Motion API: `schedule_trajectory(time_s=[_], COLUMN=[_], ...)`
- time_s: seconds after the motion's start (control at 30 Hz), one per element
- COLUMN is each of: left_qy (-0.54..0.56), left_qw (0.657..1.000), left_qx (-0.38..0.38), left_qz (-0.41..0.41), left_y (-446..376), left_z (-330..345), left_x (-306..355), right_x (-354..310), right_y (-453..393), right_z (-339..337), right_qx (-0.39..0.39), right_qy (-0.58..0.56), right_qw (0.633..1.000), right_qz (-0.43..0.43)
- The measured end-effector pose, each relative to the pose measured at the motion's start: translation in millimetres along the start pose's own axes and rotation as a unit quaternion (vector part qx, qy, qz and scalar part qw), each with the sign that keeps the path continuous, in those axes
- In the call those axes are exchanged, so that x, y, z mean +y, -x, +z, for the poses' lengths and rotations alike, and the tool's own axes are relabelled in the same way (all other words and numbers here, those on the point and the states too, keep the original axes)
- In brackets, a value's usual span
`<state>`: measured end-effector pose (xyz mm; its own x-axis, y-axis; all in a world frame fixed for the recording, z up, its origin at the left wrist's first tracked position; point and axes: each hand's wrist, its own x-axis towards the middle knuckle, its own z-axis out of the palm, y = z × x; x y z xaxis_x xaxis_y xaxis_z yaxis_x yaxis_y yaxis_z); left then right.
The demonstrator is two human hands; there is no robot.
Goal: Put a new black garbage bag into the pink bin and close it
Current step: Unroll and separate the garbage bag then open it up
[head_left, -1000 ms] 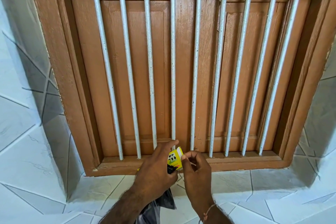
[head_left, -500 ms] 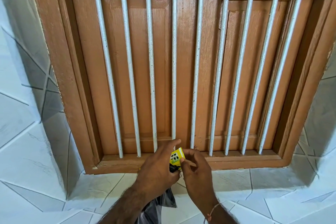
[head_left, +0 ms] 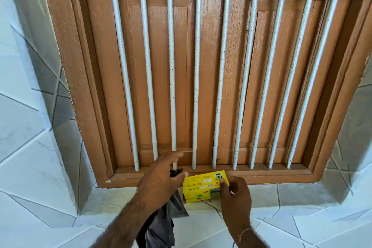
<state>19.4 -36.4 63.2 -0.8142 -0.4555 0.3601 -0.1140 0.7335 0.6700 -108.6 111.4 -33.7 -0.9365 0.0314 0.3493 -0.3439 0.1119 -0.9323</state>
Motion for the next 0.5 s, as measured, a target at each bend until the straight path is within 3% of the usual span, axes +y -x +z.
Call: schedule_trajectory(time_s=[0.2,0.33,0.37,0.43,0.5], left_qy=[0.141,0.179,0.191,0.230,0.272], left_qw=[0.985,0.977,0.974,0.962,0.949], left_qx=[0.077,0.099,0.110,0.133,0.146], left_qz=[-0.057,-0.056,-0.056,-0.063,-0.071], left_y=[-1,7,9,10,11], left_z=[-20,-27,-30,-37,-44], left_x=[-12,-11,-9,-3,6], right_x=[15,-5,-18,-54,-83], right_y=[1,8,17,42,65], right_z=[9,7,5,3,9], right_qx=[-0.012,0.038,0.018,-0.125,-0.289], right_qy=[0.131,0.168,0.113,-0.040,-0.135], right_qw=[0.991,0.983,0.991,0.991,0.947], right_qz=[-0.040,-0.063,-0.064,-0.018,0.043])
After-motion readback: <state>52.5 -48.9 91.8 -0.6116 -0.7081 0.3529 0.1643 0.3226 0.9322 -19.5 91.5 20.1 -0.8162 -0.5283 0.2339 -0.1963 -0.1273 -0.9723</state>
